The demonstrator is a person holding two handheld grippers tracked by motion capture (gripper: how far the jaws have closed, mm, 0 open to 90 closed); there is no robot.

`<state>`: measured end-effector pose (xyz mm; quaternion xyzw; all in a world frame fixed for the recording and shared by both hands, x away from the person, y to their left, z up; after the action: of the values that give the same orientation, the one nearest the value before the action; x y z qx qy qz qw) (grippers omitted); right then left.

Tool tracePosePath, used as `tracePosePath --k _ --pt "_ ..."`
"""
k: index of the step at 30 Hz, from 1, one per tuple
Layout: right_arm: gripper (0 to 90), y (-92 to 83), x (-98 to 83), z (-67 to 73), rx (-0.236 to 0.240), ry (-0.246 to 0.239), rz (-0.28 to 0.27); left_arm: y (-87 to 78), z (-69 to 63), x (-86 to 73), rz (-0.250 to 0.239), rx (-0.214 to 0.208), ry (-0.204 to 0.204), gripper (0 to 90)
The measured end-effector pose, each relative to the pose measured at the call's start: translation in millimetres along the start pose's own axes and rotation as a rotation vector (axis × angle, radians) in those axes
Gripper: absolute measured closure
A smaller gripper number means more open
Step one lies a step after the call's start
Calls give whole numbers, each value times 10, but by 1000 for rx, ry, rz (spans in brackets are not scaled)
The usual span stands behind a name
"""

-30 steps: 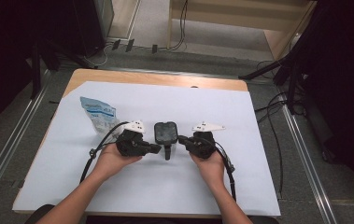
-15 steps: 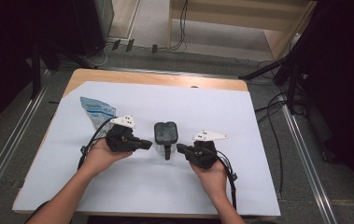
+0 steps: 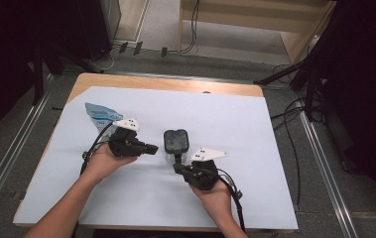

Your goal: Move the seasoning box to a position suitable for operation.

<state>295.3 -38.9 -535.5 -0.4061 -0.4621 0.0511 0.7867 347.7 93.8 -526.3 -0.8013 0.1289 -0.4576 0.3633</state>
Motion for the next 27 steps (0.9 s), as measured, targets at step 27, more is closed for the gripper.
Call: tracePosePath --k 27 --pt "900 344 1 -70 21 25 57 -73 27 -73 -10 26 -12 900"
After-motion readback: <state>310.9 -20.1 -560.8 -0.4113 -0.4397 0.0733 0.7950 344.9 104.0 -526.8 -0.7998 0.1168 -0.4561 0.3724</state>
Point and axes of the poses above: each handheld gripper's, and its own axes: y roughly forward along the jaws, x roughly out of its top, z roughly to its left, the point moved 9 cm from there along y, roughly forward along the jaws, and after that the axes turned 9 degrees about z, right-handed, at the moved point
